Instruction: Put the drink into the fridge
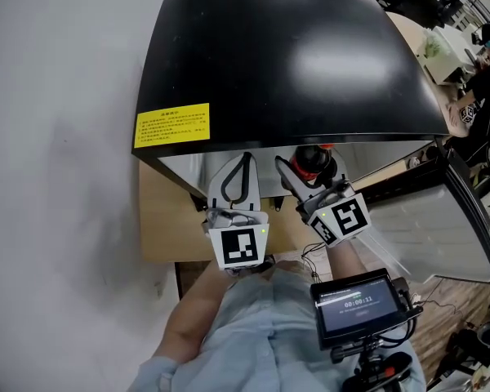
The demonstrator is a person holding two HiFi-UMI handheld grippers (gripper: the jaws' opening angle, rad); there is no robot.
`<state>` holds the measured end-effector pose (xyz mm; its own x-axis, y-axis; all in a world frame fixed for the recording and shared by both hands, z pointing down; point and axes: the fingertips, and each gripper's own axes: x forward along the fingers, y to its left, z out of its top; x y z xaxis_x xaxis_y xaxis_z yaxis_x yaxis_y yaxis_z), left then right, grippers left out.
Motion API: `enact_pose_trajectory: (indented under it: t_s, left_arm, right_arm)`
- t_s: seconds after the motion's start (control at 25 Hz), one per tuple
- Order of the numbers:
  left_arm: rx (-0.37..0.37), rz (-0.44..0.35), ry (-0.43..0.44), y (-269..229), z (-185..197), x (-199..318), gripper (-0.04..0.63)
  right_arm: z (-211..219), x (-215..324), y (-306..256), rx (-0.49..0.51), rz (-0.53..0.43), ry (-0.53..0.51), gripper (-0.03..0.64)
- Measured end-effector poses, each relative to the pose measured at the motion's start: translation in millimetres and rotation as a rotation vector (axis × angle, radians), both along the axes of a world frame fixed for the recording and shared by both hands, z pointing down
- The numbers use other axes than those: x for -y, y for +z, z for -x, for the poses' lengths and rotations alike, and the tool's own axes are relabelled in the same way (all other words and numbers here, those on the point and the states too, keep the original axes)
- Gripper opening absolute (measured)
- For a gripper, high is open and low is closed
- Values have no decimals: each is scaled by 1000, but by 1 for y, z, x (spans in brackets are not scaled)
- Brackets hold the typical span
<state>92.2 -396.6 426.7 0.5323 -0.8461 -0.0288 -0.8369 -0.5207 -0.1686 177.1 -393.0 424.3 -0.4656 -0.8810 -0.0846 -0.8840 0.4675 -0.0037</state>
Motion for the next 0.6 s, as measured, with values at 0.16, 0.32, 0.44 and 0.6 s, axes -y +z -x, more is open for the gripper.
enact_pose_trajectory:
  t_s: [0.16,0.32,0.44,0.6]
  left_arm:
    - [-6,-9,-2,2,-1,7,9]
    - [-8,-17,-3,4,-3,10,9]
    - [-8,-17,-6,7,-4,13,9]
    - [-1,-15,-8,12,-5,13,9]
  right_arm:
    - [-4,9,7,-1,-1,6,314]
    - [-10,16,14,8,5,17,316]
    - [-14,21,20,12,7,23,315]
    - [-16,28,29,8,13,23,315]
